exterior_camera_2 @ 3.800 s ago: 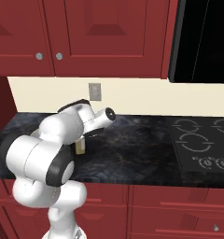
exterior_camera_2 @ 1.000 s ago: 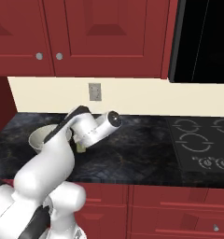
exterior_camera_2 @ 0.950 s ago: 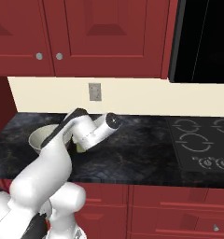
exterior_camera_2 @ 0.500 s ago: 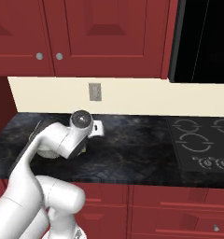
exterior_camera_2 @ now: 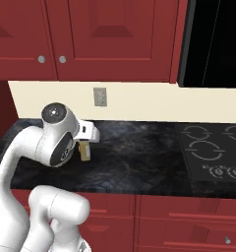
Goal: Retrieve the bottle and the shaker from the cabinet and place them next to the mixing bowl on the counter. Then add garlic from the fridge to the mixing bowl.
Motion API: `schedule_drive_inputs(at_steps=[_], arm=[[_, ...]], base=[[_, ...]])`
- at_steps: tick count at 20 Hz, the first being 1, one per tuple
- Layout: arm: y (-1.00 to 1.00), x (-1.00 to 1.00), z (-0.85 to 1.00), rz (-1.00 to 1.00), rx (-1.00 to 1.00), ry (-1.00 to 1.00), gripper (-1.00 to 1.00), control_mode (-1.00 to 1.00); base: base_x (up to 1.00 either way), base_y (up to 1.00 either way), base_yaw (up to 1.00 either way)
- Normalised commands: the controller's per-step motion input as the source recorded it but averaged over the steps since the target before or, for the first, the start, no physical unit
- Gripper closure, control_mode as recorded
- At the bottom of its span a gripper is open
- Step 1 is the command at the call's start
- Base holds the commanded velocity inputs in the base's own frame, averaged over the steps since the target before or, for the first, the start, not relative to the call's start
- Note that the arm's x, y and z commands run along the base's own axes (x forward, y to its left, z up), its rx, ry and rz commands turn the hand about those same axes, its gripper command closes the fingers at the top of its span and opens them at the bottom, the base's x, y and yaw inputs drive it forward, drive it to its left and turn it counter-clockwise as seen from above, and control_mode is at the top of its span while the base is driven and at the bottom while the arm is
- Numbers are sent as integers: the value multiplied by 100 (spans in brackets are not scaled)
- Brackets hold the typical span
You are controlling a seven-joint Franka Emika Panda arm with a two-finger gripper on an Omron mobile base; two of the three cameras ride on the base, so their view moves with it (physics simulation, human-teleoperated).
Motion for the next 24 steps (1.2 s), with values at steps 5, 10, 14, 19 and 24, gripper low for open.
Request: schedule_drive_inputs(at_steps=[5,10,14,19,24], arm=[[10,-69,87,2,-5,-10,-100,-100],[17,-53,59,2,-2,-12,-100,-100],[5,-25,0,0,0,-3,-100,-100],[0,0,0,0,0,0,-100,-100],[0,0,0,0,0,0,-100,-100]], base=[[0,0,0],[0,0,0],[0,0,0],[0,0,0],[0,0,0]])
